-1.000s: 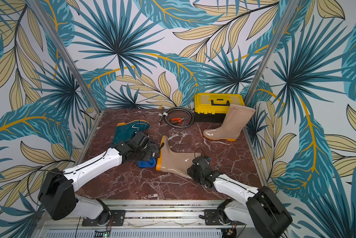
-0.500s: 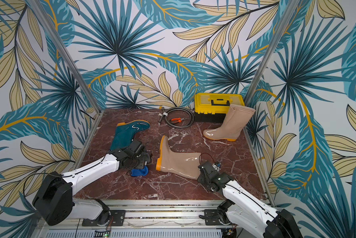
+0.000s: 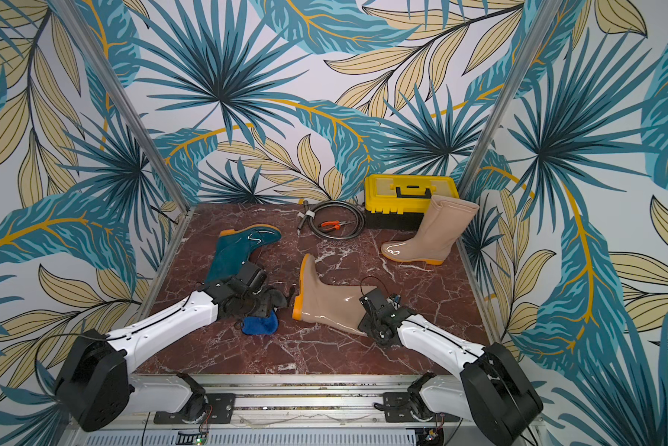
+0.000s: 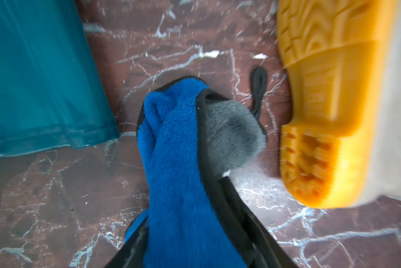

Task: Wipe the rubber boots with a cloth
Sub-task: Place the cleaning item at the center of the board, then move the rubber boot to the center of the board.

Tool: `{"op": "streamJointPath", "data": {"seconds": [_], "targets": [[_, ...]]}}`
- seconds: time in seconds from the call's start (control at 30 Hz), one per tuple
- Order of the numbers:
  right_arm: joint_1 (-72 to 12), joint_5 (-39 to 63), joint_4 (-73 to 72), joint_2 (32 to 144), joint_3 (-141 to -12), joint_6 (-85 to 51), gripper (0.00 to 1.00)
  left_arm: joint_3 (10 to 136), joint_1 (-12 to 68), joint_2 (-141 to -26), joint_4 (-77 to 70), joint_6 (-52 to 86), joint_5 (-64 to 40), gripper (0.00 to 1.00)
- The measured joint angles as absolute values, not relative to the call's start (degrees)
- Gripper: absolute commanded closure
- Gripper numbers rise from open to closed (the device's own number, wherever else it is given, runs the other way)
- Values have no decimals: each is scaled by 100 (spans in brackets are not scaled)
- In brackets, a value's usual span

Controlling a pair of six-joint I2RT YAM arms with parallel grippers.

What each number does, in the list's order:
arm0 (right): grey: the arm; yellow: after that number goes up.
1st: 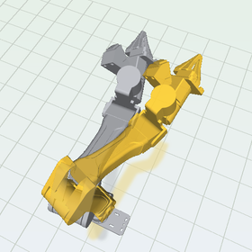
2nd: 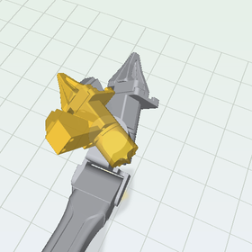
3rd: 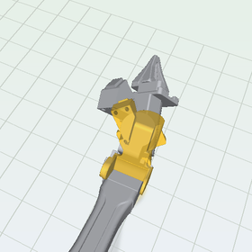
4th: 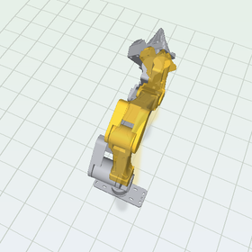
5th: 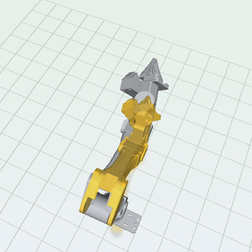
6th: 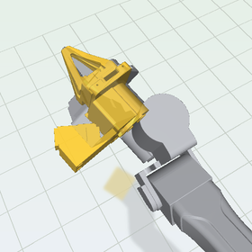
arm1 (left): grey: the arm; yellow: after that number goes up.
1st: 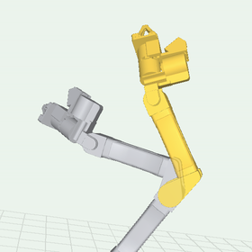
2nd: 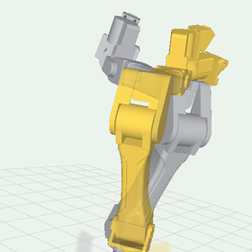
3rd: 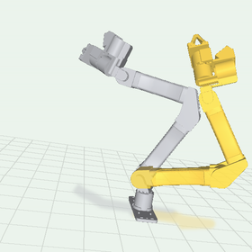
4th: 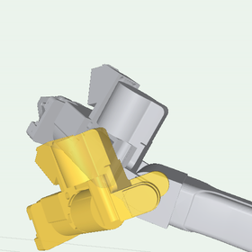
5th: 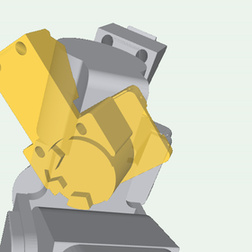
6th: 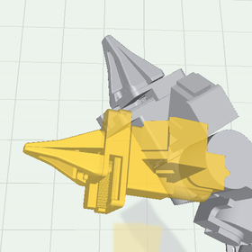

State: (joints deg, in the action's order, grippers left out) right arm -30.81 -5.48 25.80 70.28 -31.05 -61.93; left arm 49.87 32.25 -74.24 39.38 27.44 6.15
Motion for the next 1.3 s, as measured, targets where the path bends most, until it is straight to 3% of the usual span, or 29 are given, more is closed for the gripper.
{"op": "streamJointPath", "data": {"seconds": [0.17,0.23,0.37,0.53,0.7,0.97,1.3], "targets": [[-3079,-482,2418,6928,-3000,-6219,36,5144,3225,-7024,3970,2744,499,39],[-3076,-410,2261,6963,-2987,-6263,40,5266,3225,-7026,3968,2746,436,39],[-3041,-294,1925,7179,-2989,-6357,76,5415,3225,-7120,3964,2755,287,39],[-3037,-257,2086,7424,-3238,-6114,99,5540,3291,-7500,3972,2788,165,38],[-3011,-803,3087,7411,-4338,-5360,100,5787,3426,-7841,3977,2788,128,38],[-2891,-2742,4278,7321,-5946,-3559,100,6567,3706,-8333,3938,2735,123,39],[-2523,-4908,4272,7832,-6611,-1205,100,7216,4001,-9083,3555,2609,-14,50]]}}
